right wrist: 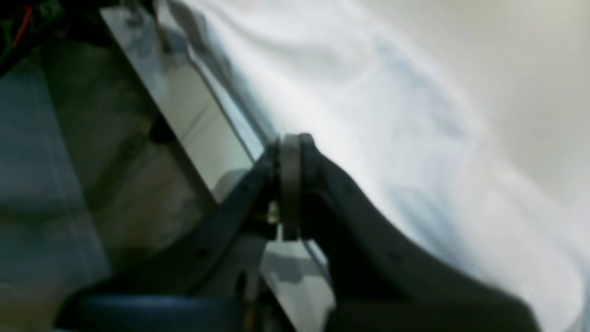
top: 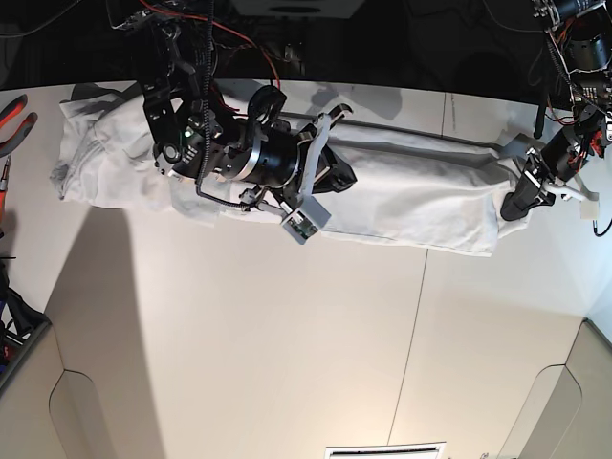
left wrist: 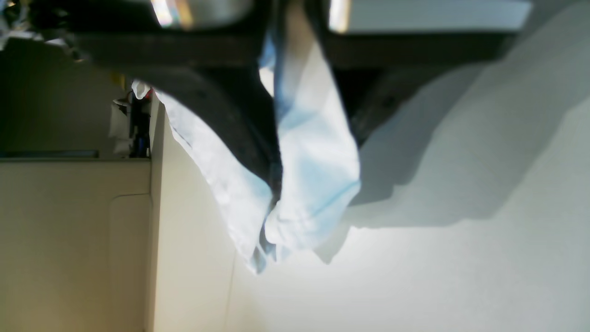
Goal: Layout the t-shirt on the table in an organized manner, then fold the t-shirt properly
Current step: 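Lift the strip end with the left gripper and carry it toward the right gripper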
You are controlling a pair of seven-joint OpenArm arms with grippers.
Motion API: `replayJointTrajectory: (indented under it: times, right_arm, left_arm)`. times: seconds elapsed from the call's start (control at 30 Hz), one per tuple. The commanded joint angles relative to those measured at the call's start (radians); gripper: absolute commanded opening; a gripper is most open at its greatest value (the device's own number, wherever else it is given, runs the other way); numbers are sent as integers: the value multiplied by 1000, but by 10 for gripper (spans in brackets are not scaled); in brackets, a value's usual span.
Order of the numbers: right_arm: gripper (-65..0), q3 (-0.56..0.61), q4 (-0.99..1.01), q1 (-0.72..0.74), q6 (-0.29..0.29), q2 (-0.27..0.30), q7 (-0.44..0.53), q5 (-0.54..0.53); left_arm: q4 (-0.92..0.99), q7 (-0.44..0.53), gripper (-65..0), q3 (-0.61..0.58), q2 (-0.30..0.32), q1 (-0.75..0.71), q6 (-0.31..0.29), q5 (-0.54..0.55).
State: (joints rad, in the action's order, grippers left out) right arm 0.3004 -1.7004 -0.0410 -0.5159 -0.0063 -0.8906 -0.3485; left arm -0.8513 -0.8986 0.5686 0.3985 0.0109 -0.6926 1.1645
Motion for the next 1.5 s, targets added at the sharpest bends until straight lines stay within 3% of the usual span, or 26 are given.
replayJointTrajectory:
  times: [0.0, 0.27, 0.5, 0.63, 0.8, 0.93, 1.13, 1.27, 1.47]
  right_arm:
    - [-650, -1, 6, 13, -3, -8, 27, -14]
    - [-650, -1, 178, 16, -3, -8, 47, -14]
    - [-650, -1, 218, 18, -3, -8, 86, -15]
    - [-650, -1, 218, 19, -3, -8, 86, -19]
    - [-650, -1, 211, 21, -4, -8, 80, -39]
    - [-650, -1, 158, 35, -4, -8, 23, -105]
    - [-650, -1, -26, 54, -4, -8, -90, -149]
    - [-650, -16, -153, 53, -4, -7, -220, -137]
    - [-650, -155, -257, -13, -3, 55, -216, -117]
  left_arm:
    - [-12, 4, -650, 1, 17, 12, -6, 31]
    - [-25, -42, -650, 1, 17, 26, -6, 106]
    - [-137, -297, -650, 1, -2, 25, -6, 319]
    - [-237, -417, -650, 1, -45, 24, -6, 319]
    - [-283, -421, -650, -1, -107, 24, -6, 319]
    - [-283, -414, -650, -7, -139, 24, -6, 319]
    - [-283, -414, -650, -53, -143, 24, -6, 319]
    - [-283, -407, -650, -66, -144, 25, -6, 319]
    - [-283, -407, -650, -66, -143, 24, -6, 319]
